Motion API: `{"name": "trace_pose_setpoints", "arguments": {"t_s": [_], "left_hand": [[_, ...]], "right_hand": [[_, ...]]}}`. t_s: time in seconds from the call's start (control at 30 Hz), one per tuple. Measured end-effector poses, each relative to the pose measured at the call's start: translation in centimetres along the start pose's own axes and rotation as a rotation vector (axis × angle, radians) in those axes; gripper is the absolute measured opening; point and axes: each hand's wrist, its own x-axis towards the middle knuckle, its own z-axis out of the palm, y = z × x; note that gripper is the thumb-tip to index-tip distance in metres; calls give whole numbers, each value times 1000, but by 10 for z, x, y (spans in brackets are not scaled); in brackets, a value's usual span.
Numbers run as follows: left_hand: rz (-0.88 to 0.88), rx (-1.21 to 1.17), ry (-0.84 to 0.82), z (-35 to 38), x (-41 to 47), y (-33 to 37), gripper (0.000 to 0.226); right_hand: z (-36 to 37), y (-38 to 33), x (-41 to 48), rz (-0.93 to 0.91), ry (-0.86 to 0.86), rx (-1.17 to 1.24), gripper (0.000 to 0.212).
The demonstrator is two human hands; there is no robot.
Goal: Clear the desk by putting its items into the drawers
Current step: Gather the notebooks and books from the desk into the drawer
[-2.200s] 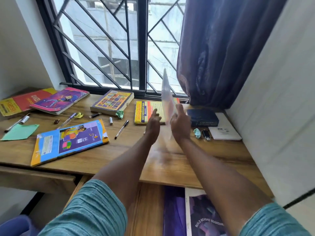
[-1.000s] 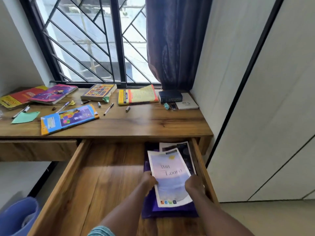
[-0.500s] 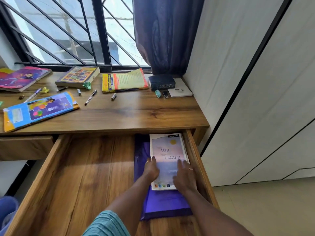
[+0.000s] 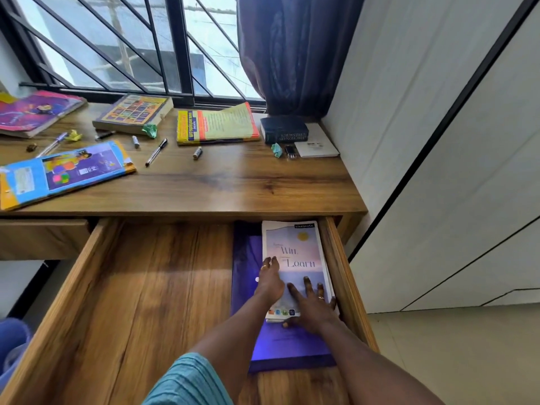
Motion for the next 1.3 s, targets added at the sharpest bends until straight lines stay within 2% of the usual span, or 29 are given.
{"name": "trace_pose_setpoints", "arguments": {"t_s": [0.17,0.27,0.33,0.47,0.53,0.67,0.73,1.03,1.2,1.3], "left_hand": [[-59,38,-32,-11,-18,-5,56],[-139,26,-7,-30,-33,-18,34],[-174,13,26,-49,-45,-25,32],[-183,30,141,-100,-75,-43,48],[-180,4,196,-130,-87,-58,52],[-240,-59,336,-202,-97,-93,57],[-261,-43,354,-241,-94,-114,57],[-391,29,424,-384,-31,-219,46],[-380,175,465,-432,20,-257,57],[-447,244,451,-445,41,-274,83]], "right_hand": [[-9,-14,-7,86,-9,-21,96],[-21,-30,-11,141,-16,-6,90],[-30,-45,-18,128,13,-5,75],[-48,-85,-28,8,183,17,34],[-59,-115,-30,-63,258,10,24],[-85,-188,-22,-185,356,5,24],[-98,-230,-11,-236,384,25,25],[-150,-382,87,-328,358,176,34],[-170,-442,145,-326,359,214,36],[-176,-467,168,-268,338,320,46]]}}
